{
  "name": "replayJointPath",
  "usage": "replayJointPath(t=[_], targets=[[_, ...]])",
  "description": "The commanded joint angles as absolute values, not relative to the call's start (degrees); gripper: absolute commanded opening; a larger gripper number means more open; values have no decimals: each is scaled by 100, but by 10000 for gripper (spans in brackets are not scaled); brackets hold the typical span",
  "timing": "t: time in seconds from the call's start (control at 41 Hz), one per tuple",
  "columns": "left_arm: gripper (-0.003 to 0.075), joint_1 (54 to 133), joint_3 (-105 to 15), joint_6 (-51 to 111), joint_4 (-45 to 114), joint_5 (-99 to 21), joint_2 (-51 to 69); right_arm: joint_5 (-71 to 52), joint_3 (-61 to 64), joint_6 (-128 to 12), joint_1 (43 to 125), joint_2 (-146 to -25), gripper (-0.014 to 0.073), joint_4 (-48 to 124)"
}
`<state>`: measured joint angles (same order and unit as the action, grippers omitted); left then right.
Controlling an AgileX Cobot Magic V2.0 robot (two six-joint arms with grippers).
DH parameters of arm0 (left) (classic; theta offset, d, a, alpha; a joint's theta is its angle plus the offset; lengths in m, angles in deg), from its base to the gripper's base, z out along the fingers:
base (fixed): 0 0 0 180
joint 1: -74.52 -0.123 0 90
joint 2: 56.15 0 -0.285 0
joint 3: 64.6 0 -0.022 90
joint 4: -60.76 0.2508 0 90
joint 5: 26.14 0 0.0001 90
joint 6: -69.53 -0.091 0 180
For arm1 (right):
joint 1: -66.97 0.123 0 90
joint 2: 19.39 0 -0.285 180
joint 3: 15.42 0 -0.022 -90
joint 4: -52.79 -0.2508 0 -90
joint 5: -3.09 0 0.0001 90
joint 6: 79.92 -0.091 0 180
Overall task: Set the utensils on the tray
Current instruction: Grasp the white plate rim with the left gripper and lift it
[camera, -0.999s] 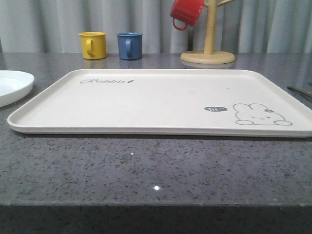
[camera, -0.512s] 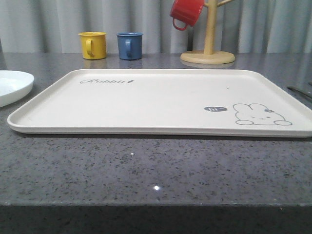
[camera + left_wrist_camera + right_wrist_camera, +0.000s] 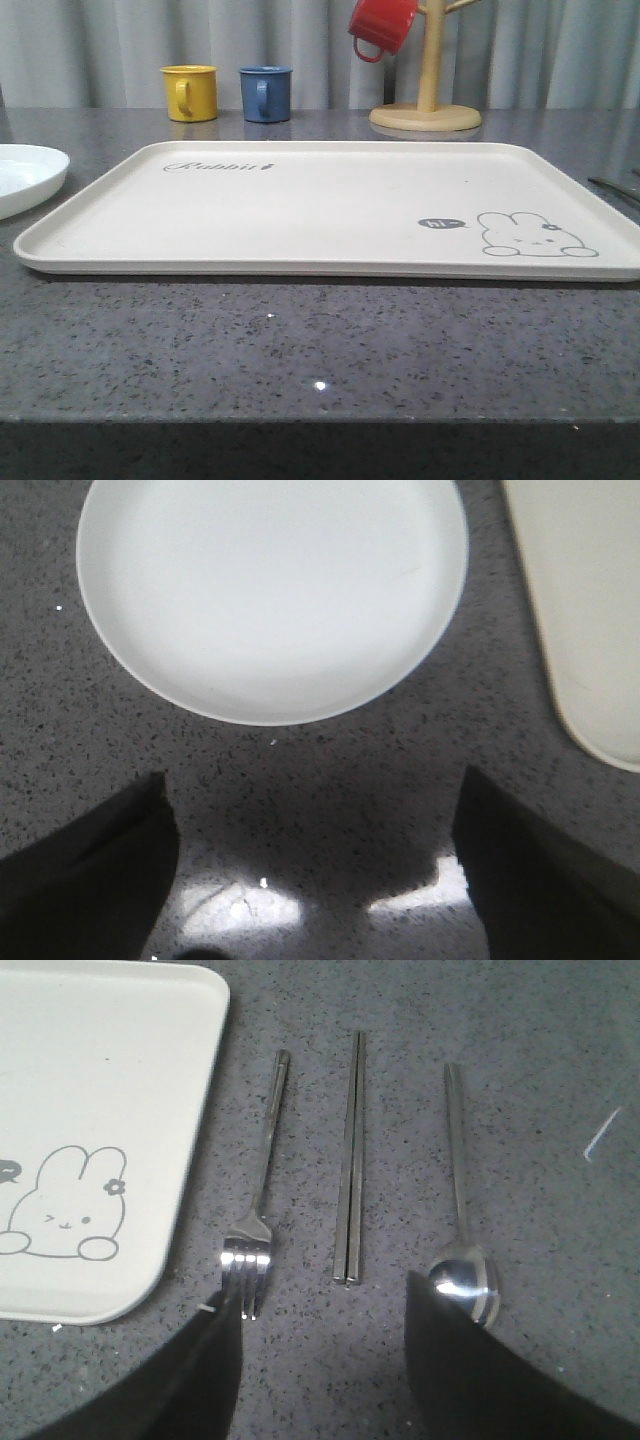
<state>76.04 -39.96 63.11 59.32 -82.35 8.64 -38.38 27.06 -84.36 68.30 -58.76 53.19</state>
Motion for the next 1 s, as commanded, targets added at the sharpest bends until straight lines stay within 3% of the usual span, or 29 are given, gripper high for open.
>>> replayJointPath(t=[0.0,0.366,0.877,0.975], targets=[[546,7178,-4439,6366,5943,-7996,1371,-3495,2513,-8398,6806,-5934,402,5404],[546,5392,-5235,4777,3424,-7919,3022,-3495,2513,-8398,6806,-5934,402,5404],[542,5343,-5495,4719,3180,-7390,4076,-3495,2513,-8398,6806,-5934,402,5404],[503,5343,-5495,4719,3180,-7419,4076,-3501,2513,-8398,6806,-5934,402,5404]])
